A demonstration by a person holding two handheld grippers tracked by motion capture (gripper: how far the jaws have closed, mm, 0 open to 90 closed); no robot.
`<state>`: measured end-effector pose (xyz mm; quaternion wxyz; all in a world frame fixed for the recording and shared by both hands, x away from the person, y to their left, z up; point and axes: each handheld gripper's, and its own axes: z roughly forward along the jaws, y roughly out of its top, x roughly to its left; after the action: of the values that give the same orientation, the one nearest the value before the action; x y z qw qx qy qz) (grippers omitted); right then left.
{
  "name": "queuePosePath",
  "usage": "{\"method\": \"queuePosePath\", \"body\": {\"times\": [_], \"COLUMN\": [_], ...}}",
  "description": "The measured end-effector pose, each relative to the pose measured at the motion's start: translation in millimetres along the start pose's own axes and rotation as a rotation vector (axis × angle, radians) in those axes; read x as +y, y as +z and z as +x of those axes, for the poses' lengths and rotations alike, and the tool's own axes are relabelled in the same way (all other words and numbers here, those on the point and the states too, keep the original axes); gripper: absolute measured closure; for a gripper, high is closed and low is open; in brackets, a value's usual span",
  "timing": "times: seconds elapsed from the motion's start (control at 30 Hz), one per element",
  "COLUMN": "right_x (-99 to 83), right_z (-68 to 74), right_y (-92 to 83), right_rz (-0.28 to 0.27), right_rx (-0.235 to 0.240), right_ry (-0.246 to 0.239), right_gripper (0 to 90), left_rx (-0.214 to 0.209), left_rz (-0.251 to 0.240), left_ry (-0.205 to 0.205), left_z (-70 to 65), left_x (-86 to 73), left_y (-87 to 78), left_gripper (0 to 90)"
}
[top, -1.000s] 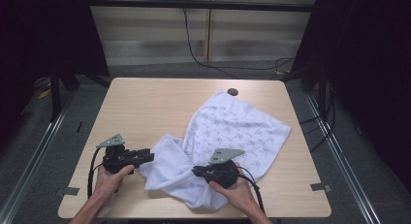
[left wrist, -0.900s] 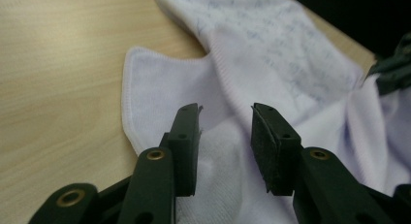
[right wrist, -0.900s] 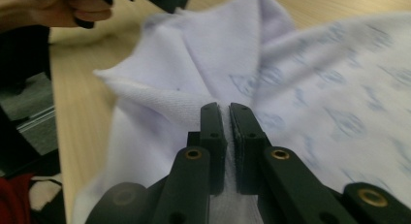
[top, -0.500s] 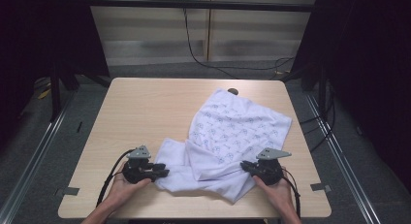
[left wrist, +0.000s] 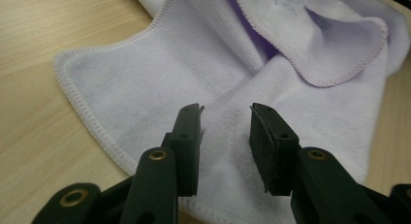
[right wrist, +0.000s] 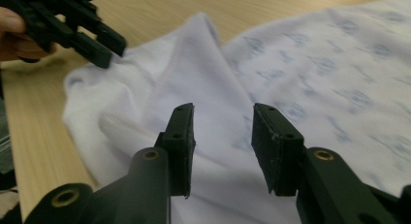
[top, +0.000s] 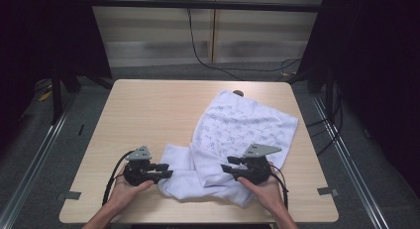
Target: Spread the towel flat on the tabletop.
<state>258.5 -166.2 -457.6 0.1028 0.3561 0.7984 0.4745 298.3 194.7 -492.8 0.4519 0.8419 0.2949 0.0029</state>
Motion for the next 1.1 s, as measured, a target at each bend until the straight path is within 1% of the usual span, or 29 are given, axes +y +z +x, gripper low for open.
{"method": "queuePosePath", "body": {"times": [0.03, 0.07, 0.1, 0.13, 0.17, 0.2, 0.23, 0.27, 0.33, 0.37, 0.4, 0.43, 0.5, 0.57, 0.6, 0.63, 0.67, 0.7, 0.73, 0.77, 0.8, 0.83, 0.87, 0.9, 0.93, 0.97, 1.03, 1.07, 1.1], "right_x": [0.0, 4.7, 5.7, 5.7, 5.5, 2.8, 0.9, 0.9, -6.9, -16.0, -16.0, -20.6, -30.0, -38.6, -41.6, -43.7, -44.3, -44.3, -45.3, -45.9, -45.9, -45.1, -44.9, -45.4, -45.9, -45.2, -44.9, -44.8, -44.7], "right_z": [0.0, 4.1, 6.6, 6.6, 8.3, 13.1, 15.1, 15.1, 22.6, 27.8, 27.8, 29.1, 30.0, 30.8, 31.6, 32.3, 32.5, 32.5, 33.9, 34.6, 34.3, 33.1, 30.8, 29.3, 28.7, 30.3, 30.3, 30.2, 28.6], "right_y": [0.0, 15.1, 22.7, 22.7, 29.7, 39.5, 41.8, 41.8, 41.9, 35.7, 35.7, 31.3, 23.5, 18.9, 18.0, 16.9, 17.9, 17.9, 19.5, 20.6, 21.7, 21.9, 22.0, 22.2, 22.3, 21.8, 21.2, 19.8, 16.9], "right_rz": [0.000, 0.003, 0.011, 0.011, 0.023, 0.059, 0.074, 0.074, 0.128, 0.161, 0.161, 0.166, 0.175, 0.181, 0.178, 0.175, 0.176, 0.176, 0.177, 0.178, 0.178, 0.181, 0.178, 0.176, 0.169, 0.165, 0.164, 0.159, 0.141], "right_rx": [0.000, 0.044, 0.050, 0.050, 0.064, 0.098, 0.109, 0.109, 0.124, 0.119, 0.119, 0.113, 0.103, 0.100, 0.099, 0.092, 0.099, 0.099, 0.092, 0.093, 0.091, 0.090, 0.092, 0.097, 0.105, 0.098, 0.095, 0.095, 0.103], "right_ry": [0.000, 0.015, 0.013, 0.013, 0.021, 0.014, 0.006, 0.006, -0.018, -0.035, -0.035, -0.043, -0.037, -0.038, -0.040, -0.045, -0.061, -0.061, -0.079, -0.078, -0.087, -0.085, -0.074, -0.061, -0.065, -0.076, -0.074, -0.063, -0.052], "right_gripper": [59.7, 58.3, 57.7, 57.7, 56.5, 53.8, 52.3, 52.3, 49.4, 46.1, 46.1, 45.3, 43.0, 42.8, 43.0, 44.9, 46.8, 46.8, 49.7, 54.5, 58.5, 65.1, 71.9, 76.4, 80.9, 85.1, 85.3, 85.8, 86.7], "left_rx": [0.002, 0.004, 0.005, 0.005, 0.006, 0.008, 0.012, 0.018, 0.018, 0.019, 0.024, 0.027, 0.029, 0.050, 0.063, 0.075, 0.084, 0.090, 0.098, 0.116, 0.132, 0.131, 0.132, 0.154, 0.153, 0.154, 0.156, 0.144, 0.141], "left_rz": [0.007, 0.018, 0.030, 0.042, 0.050, 0.057, 0.065, 0.070, 0.072, 0.069, 0.065, 0.053, 0.042, 0.004, -0.002, -0.018, -0.029, -0.055, -0.053, -0.057, -0.081, -0.083, -0.053, -0.025, -0.023, -0.031, -0.019, -0.014, -0.018], "left_ry": [0.003, 0.006, 0.011, 0.019, 0.027, 0.033, 0.034, 0.039, 0.034, 0.030, 0.024, 0.017, -0.003, -0.018, -0.017, -0.025, -0.030, -0.045, -0.048, -0.055, -0.069, -0.082, -0.090, -0.089, -0.106, -0.130, -0.122, -0.117, -0.117], "left_z": [0.9, 1.1, 0.6, -0.4, -2.1, -2.7, -3.5, -3.9, -3.0, -2.2, -1.3, 0.0, 4.3, 9.5, 13.2, 17.4, 21.2, 27.0, 32.2, 36.8, 41.8, 47.9, 53.9, 58.1, 62.2, 66.4, 67.3, 67.9, 67.3], "left_x": [-0.4, -1.1, -1.8, -2.3, -3.0, -3.3, -3.5, -4.1, -5.3, -5.3, -5.0, -4.5, -1.7, 3.3, 6.7, 10.0, 12.6, 15.6, 18.3, 20.2, 20.6, 20.1, 20.4, 20.3, 19.9, 18.6, 17.6, 17.0, 17.4], "left_y": [1.8, 4.1, 6.1, 7.7, 9.4, 9.9, 10.4, 10.9, 10.2, 9.4, 8.3, 6.9, 3.7, 0.1, -1.4, -2.9, -4.1, -5.8, -6.4, -5.9, -4.5, -1.9, 2.6, 7.0, 10.5, 15.2, 17.7, 18.5, 19.4], "left_gripper": [64.5, 64.5, 64.2, 64.2, 63.2, 62.7, 61.9, 61.9, 61.2, 59.2, 59.2, 58.5, 56.8, 54.8, 54.6, 53.7, 52.5, 52.5, 52.3, 51.0, 50.3, 49.1, 46.8, 44.2, 41.2, 38.5, 37.7, 36.5, 36.3]}}
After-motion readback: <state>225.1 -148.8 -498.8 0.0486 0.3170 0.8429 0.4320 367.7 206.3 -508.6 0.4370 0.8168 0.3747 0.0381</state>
